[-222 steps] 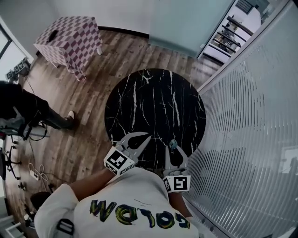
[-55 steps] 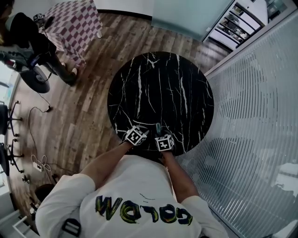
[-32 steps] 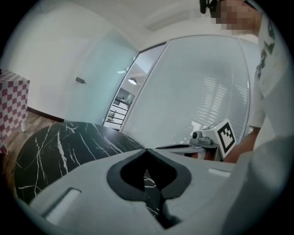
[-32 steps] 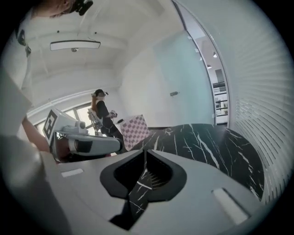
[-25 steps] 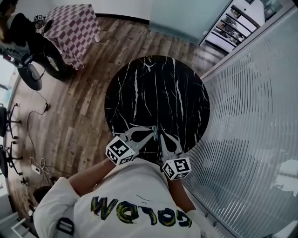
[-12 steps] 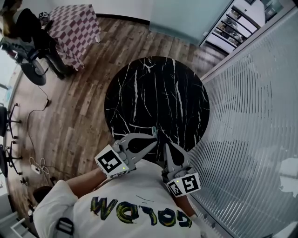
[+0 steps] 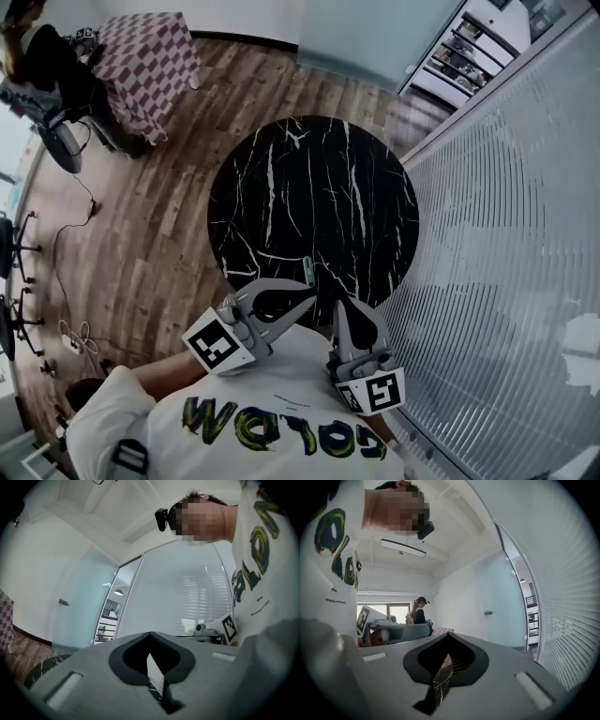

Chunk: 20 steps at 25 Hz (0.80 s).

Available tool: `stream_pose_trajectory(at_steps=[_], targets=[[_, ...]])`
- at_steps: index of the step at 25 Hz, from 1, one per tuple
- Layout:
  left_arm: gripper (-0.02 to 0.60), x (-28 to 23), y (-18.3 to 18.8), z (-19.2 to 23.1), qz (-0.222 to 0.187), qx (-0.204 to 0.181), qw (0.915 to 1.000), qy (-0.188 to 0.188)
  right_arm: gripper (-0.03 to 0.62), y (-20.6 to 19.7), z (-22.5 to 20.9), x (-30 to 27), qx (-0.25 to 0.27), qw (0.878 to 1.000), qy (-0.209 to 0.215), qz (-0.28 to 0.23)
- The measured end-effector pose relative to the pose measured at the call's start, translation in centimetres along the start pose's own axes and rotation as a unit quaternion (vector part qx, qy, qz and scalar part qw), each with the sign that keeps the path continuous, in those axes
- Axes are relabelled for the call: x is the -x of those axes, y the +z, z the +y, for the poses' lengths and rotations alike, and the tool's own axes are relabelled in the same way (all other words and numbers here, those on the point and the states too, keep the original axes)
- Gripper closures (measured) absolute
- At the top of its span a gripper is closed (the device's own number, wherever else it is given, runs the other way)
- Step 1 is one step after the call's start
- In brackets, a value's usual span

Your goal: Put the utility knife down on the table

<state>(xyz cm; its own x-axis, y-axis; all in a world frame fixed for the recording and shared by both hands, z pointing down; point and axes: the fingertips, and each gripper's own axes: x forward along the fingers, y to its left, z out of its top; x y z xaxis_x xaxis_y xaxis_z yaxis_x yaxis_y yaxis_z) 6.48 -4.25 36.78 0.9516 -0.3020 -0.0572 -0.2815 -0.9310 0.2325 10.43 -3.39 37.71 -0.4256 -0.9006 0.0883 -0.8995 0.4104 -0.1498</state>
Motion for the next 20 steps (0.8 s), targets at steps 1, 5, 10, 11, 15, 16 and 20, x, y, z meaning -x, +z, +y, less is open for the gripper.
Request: stream_pose_trajectory(at_steps=[1,5,10,11,15,16,20], targets=[[0.581,-0.03,-0.02,0.20,-0.002,0.003,1.0000,0.006,0.592,0.12,0.07,-0.02,0.001,1.000,-0.001,-0.001],[0.581,-0.01,-0.04,0.49,-0.007,0.003,0.9998,0.018,0.592,-0.02,0.03,0.01,-0.002,1.000,-0.002,0.003],[0.581,0.16,0.04,0.44,-0.010,-0.001,0.9997,0.024,0.592,-0.16,0.13,0.08,0.001,1.000,0.000,0.006],[0.581,0.21,0.01,0.48,-0.009,-0.002,0.9996,0.025,0.592,-0.12,0.15,0.04,0.003,1.000,0.000,0.005],[0.581,0.24,0.02,0.34,-0.008,-0.002,0.9997,0.024,0.592,0.06,0.18,0.05,0.000,1.000,0.001,0.007],[0.581,0.23,0.00,0.25,-0.007,-0.002,0.9997,0.025,0.592,0.08,0.18,0.14,0.000,1.000,0.001,0.008],[0.581,0.27,-0.03,-0.15,-0.005,-0.005,0.9996,0.026,0.592,0.08,0.30,0.52,0.002,1.000,0.004,0.007]])
